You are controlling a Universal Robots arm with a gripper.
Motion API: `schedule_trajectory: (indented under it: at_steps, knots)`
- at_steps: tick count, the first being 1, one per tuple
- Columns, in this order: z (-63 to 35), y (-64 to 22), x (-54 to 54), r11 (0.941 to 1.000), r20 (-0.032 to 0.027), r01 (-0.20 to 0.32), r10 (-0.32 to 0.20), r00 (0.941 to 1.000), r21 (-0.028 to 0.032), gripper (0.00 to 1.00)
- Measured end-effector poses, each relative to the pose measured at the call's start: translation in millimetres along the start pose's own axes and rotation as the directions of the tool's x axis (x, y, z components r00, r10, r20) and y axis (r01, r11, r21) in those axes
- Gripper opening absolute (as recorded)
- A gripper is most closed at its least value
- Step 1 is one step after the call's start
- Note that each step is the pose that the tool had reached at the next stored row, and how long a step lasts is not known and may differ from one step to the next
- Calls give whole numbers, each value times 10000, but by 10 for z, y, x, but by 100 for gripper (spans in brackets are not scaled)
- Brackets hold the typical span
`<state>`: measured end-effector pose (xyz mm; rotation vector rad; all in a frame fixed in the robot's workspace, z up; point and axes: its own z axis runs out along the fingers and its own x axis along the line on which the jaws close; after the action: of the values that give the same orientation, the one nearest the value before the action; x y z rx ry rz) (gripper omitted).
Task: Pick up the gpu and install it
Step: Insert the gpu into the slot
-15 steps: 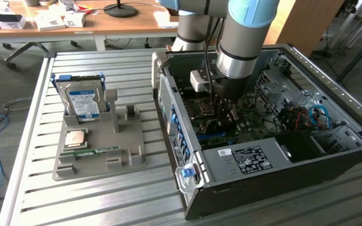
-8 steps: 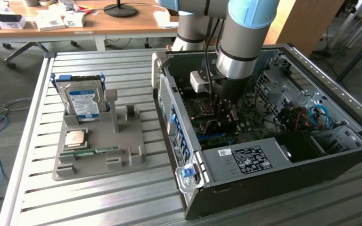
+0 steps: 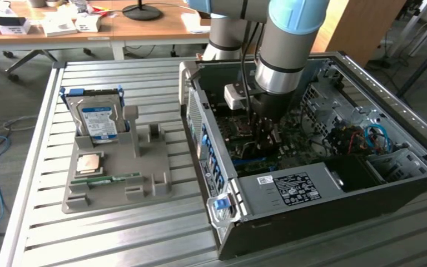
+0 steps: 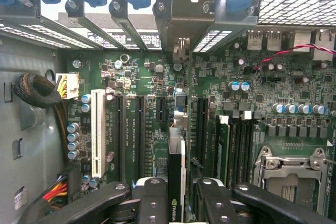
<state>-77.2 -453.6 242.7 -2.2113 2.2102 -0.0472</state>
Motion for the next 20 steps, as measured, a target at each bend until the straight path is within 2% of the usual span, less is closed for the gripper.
schedule_trajectory:
  at_steps: [9, 20]
  knots:
    - [3, 0, 6, 10000, 27, 10, -10, 10000, 12, 26]
    - [7, 0, 7, 10000, 27, 11, -11, 10000, 13, 26]
